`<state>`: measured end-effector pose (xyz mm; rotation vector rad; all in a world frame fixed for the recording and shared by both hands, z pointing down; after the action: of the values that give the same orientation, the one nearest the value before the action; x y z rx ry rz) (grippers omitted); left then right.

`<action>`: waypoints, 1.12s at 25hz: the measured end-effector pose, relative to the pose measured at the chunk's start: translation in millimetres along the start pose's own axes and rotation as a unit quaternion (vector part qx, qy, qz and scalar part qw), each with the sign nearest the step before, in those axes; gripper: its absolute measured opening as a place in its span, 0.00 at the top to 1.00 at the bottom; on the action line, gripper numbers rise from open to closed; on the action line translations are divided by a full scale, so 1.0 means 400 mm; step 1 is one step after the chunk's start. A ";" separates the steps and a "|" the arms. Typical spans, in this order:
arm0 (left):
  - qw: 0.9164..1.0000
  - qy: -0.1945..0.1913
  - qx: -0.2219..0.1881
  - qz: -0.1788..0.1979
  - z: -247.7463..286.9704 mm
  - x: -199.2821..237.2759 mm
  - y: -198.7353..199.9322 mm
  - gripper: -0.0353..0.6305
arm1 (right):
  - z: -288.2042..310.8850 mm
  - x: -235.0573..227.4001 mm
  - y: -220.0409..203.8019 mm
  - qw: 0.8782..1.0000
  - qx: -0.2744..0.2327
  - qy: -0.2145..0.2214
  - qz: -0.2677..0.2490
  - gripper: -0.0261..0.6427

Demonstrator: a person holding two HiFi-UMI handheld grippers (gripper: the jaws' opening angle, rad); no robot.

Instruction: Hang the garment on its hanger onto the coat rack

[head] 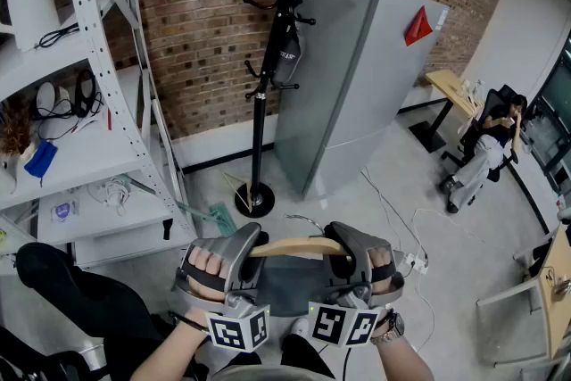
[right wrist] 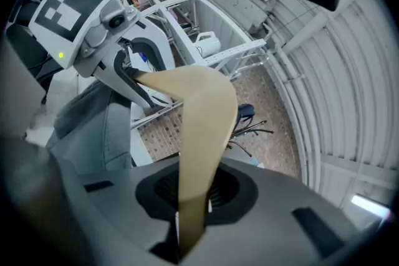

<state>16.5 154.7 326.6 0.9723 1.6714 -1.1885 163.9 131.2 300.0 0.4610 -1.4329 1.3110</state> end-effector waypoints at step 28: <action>0.996 -0.008 0.083 0.015 -0.580 0.102 0.141 0.69 | -0.482 0.205 0.204 0.997 -0.058 0.056 -0.007 0.88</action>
<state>9.0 396.3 316.0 1.0833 1.5582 -1.3283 153.2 355.9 296.2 0.3160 -1.4014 1.2169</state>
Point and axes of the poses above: the fingertips, and each gripper's own axes: z forward along the fingers, x to its left, y out of its top, the point moved 10 cm from there along -z, backward along the fingers, and after that the axes turned 9 degrees about y, right-handed, at the moved point
